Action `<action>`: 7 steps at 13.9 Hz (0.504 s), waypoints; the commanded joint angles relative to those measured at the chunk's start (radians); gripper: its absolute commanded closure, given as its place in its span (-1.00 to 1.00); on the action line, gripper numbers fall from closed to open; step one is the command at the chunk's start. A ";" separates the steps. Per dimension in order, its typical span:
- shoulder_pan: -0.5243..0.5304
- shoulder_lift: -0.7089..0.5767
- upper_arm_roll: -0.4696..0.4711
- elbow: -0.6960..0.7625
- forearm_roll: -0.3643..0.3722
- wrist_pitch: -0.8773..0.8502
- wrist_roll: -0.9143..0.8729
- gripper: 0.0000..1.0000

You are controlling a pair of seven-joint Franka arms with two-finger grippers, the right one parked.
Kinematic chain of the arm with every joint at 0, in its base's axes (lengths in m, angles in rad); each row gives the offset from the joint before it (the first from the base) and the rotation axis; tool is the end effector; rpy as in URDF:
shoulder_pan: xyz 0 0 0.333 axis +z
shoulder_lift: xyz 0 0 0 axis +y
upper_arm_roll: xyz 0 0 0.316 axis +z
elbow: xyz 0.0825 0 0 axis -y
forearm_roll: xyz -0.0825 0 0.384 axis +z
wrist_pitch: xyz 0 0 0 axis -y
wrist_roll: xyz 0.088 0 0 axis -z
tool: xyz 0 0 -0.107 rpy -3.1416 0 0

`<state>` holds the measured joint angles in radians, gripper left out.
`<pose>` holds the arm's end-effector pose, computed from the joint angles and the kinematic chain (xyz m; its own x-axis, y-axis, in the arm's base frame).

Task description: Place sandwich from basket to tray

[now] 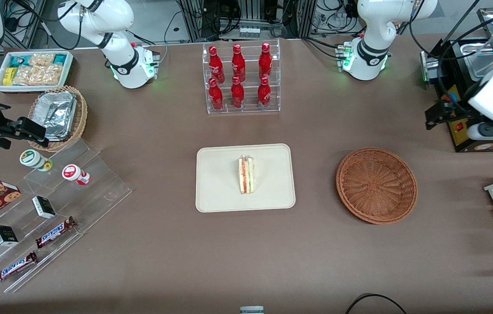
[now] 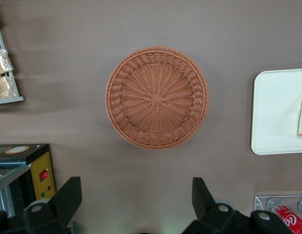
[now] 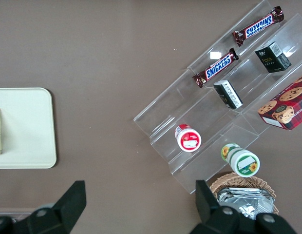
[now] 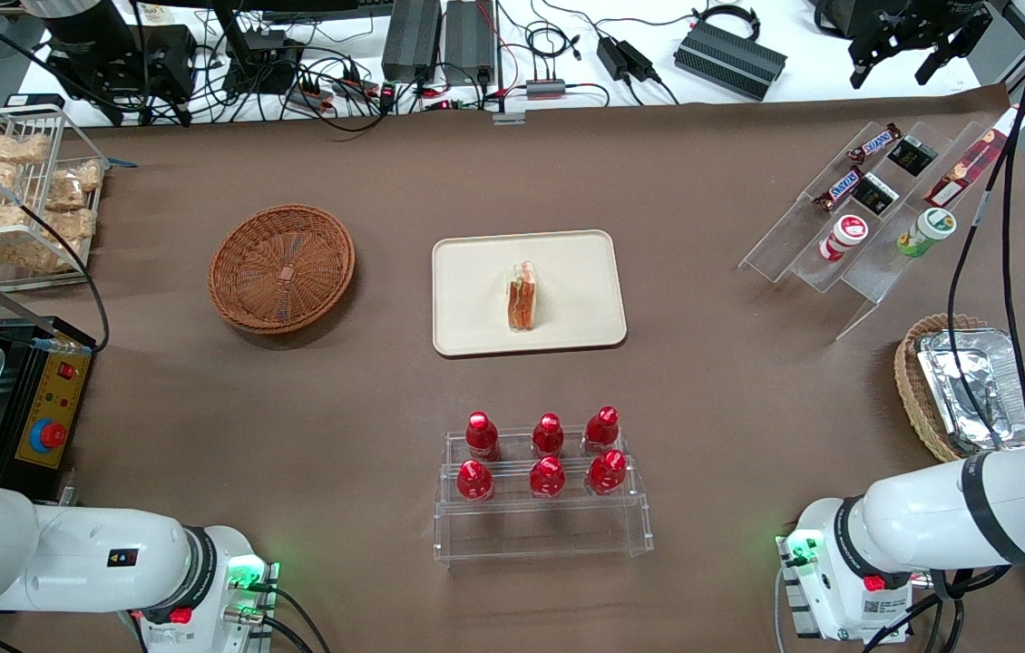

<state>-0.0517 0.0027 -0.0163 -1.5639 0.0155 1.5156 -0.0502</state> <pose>0.5483 -0.0356 0.6216 0.9986 -0.0169 -0.0501 -0.0178 -0.9997 -0.0180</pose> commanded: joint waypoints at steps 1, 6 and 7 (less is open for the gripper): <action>0.021 -0.032 -0.004 -0.016 -0.019 -0.014 0.023 -1.00; 0.029 -0.003 -0.004 0.024 -0.042 -0.012 0.026 -1.00; 0.027 -0.003 -0.004 0.024 -0.028 -0.012 0.015 -1.00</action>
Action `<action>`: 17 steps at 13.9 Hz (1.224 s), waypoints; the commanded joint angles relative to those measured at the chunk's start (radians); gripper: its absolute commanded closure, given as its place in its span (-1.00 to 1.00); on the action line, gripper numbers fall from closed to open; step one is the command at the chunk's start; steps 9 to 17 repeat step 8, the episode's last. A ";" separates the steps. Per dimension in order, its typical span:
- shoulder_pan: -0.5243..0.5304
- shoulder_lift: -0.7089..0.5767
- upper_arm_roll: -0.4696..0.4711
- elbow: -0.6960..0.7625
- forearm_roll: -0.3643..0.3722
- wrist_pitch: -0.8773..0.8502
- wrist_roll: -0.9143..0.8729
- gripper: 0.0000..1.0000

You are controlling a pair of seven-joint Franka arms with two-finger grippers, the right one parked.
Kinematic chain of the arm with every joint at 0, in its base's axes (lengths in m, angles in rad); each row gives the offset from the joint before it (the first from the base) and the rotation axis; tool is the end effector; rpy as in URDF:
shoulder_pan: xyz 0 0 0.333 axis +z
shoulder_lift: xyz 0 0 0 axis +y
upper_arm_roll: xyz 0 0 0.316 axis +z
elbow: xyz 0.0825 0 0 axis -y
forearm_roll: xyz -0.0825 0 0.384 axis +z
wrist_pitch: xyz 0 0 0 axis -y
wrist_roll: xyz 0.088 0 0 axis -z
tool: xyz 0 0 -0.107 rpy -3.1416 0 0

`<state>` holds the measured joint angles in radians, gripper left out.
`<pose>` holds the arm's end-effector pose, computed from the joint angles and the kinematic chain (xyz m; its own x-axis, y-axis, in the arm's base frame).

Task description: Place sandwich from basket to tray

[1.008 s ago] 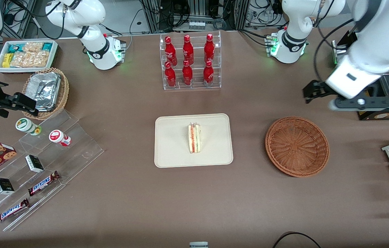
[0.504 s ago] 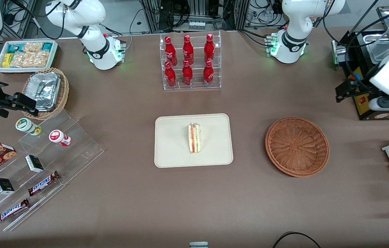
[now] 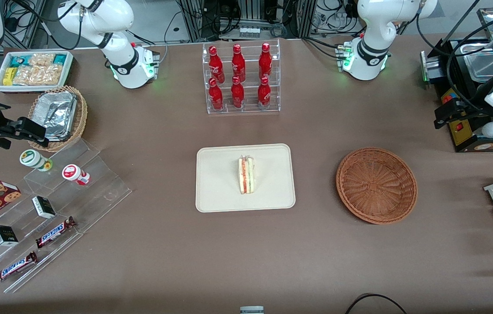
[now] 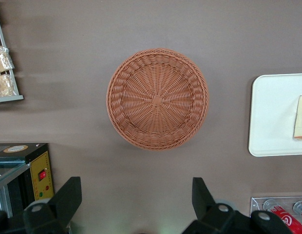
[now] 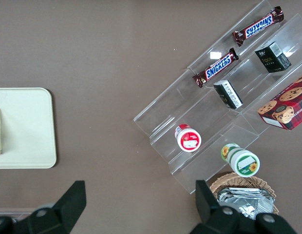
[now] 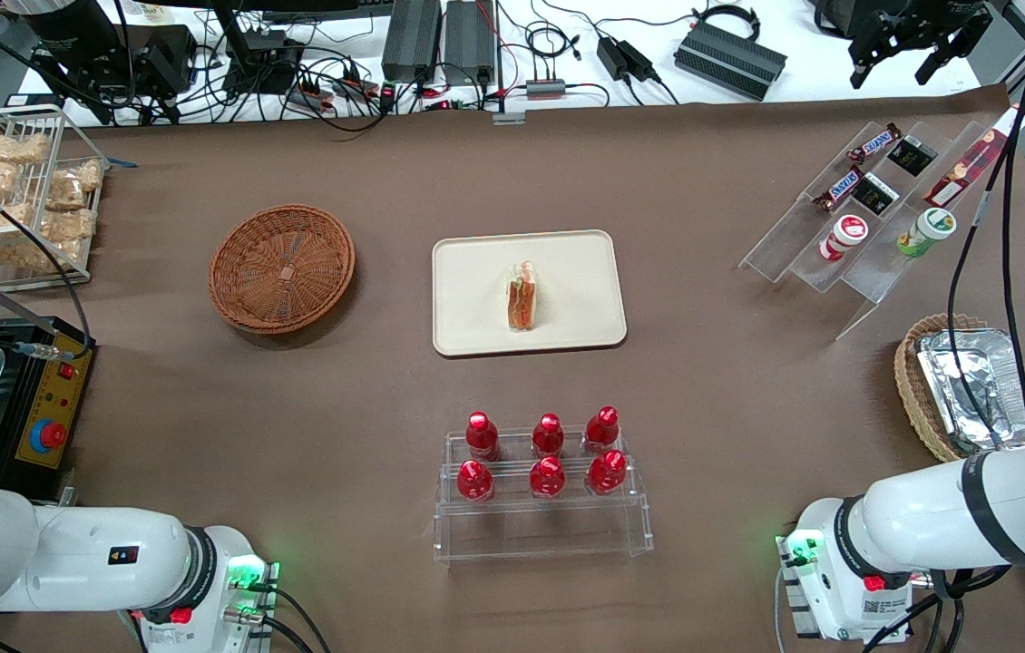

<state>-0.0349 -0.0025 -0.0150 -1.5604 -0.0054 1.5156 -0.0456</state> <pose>0.5473 -0.0279 0.6260 0.9991 -0.0046 -0.0425 -0.0044 -1.0000 0.0034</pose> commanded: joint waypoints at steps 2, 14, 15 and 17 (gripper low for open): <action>0.012 -0.002 -0.005 0.020 -0.005 -0.009 0.023 -1.00; 0.012 0.009 -0.006 0.043 0.024 -0.011 -0.005 -0.99; 0.012 0.009 -0.006 0.043 0.024 -0.011 -0.005 -0.99; 0.012 0.009 -0.006 0.043 0.024 -0.011 -0.005 -0.99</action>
